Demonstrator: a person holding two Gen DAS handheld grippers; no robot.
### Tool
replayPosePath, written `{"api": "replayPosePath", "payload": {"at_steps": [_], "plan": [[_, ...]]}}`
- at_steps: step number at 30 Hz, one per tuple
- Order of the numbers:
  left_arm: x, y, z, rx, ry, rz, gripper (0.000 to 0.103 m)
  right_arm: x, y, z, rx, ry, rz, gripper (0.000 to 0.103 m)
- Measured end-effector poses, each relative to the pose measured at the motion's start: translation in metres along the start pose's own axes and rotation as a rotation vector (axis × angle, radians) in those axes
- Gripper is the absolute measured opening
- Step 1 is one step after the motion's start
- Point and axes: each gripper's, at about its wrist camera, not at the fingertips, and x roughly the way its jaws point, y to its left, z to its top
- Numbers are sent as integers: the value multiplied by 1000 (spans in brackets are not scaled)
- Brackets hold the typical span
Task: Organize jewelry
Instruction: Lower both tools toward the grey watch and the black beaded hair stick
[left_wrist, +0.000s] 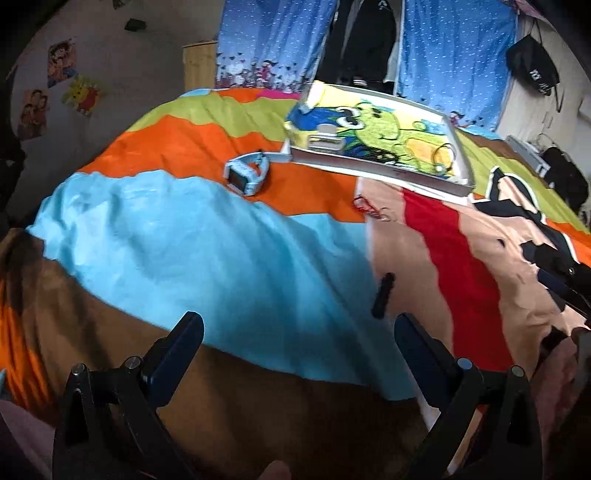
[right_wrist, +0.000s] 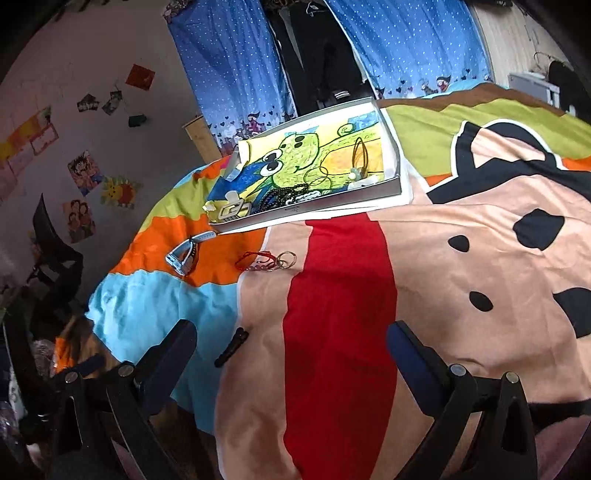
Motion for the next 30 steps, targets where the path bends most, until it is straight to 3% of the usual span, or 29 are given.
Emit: {"api": "replayPosePath", "payload": {"at_steps": [8, 16, 30], "plan": [[24, -24, 8, 53, 37, -120, 101, 3, -7, 28, -117, 4, -15, 103], [37, -29, 7, 51, 50, -135, 101, 12, -18, 42, -116, -16, 20, 103], [43, -23, 9, 13, 58, -130, 101, 52, -28, 49, -116, 30, 43, 103]]}}
